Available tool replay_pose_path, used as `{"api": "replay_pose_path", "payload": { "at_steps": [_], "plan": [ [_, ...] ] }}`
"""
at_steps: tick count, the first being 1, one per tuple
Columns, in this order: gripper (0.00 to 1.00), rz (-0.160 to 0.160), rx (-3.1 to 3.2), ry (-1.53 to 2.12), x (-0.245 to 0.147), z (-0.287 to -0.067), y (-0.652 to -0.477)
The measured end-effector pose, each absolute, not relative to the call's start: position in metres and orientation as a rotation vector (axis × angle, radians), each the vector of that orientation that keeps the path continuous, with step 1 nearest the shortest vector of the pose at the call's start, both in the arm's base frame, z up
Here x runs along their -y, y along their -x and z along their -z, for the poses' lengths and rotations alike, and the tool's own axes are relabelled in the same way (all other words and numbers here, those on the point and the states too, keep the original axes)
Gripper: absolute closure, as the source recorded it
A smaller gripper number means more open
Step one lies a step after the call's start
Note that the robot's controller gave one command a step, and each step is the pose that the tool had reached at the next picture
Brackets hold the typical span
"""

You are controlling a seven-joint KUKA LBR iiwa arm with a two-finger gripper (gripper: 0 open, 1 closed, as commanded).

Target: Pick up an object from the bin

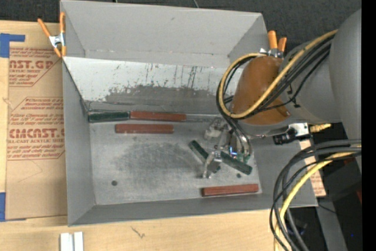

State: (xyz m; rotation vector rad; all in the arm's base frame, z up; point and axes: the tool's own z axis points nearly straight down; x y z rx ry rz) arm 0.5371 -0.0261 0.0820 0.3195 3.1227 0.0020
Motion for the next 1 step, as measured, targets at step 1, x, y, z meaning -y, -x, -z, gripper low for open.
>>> {"api": "replay_pose_path", "payload": {
  "at_steps": [1],
  "plan": [
    [1.0,-0.006,-3.105,-0.306,0.0325,-0.0758,-0.5386]
  ]
}}
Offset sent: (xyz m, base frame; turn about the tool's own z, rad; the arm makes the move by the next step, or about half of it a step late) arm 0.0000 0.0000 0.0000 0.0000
